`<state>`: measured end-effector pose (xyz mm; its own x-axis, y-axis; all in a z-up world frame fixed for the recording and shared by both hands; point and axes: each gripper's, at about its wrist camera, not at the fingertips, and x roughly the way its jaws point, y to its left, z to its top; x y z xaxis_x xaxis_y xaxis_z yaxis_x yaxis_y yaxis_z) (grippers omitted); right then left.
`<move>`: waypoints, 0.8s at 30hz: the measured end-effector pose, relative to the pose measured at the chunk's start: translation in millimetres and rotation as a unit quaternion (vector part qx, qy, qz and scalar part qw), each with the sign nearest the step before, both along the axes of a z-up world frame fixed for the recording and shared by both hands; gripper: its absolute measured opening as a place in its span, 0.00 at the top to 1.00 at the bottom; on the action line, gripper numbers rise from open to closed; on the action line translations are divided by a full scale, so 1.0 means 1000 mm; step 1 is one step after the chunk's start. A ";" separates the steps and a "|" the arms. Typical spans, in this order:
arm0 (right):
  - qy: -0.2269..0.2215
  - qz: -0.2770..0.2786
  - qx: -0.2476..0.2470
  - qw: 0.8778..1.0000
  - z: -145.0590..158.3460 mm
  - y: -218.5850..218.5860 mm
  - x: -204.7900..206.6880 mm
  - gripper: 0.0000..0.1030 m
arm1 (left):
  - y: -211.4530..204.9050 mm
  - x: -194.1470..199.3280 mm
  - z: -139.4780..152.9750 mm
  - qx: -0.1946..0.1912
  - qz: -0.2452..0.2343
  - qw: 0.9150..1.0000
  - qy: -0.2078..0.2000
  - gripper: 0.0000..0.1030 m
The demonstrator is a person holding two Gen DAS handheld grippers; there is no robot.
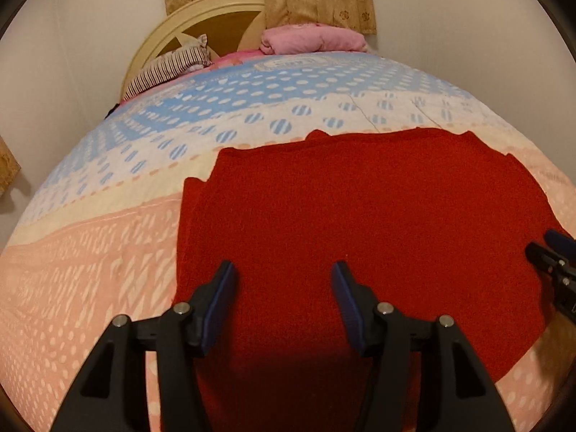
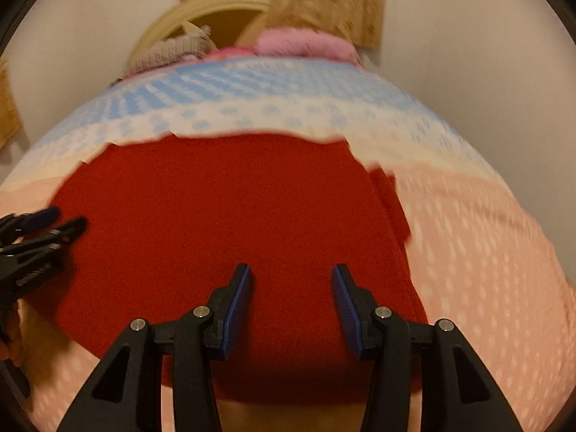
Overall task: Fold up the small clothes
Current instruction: 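Open both tools, lay the folded cardigan flat and pull back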
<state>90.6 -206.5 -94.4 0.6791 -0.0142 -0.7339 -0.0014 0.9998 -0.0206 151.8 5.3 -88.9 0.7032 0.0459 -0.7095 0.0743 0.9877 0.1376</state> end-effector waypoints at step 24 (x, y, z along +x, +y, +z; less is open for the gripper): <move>-0.032 0.063 0.062 0.996 0.026 0.047 -0.041 0.55 | 0.073 -0.045 0.014 -0.161 0.104 0.981 -0.040 0.19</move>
<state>49.5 -159.4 -67.9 0.7155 0.1618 -0.6796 -0.1290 0.9867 0.0991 106.4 78.1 -74.5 0.7566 -0.0227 -0.6535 -0.1322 0.9734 -0.1868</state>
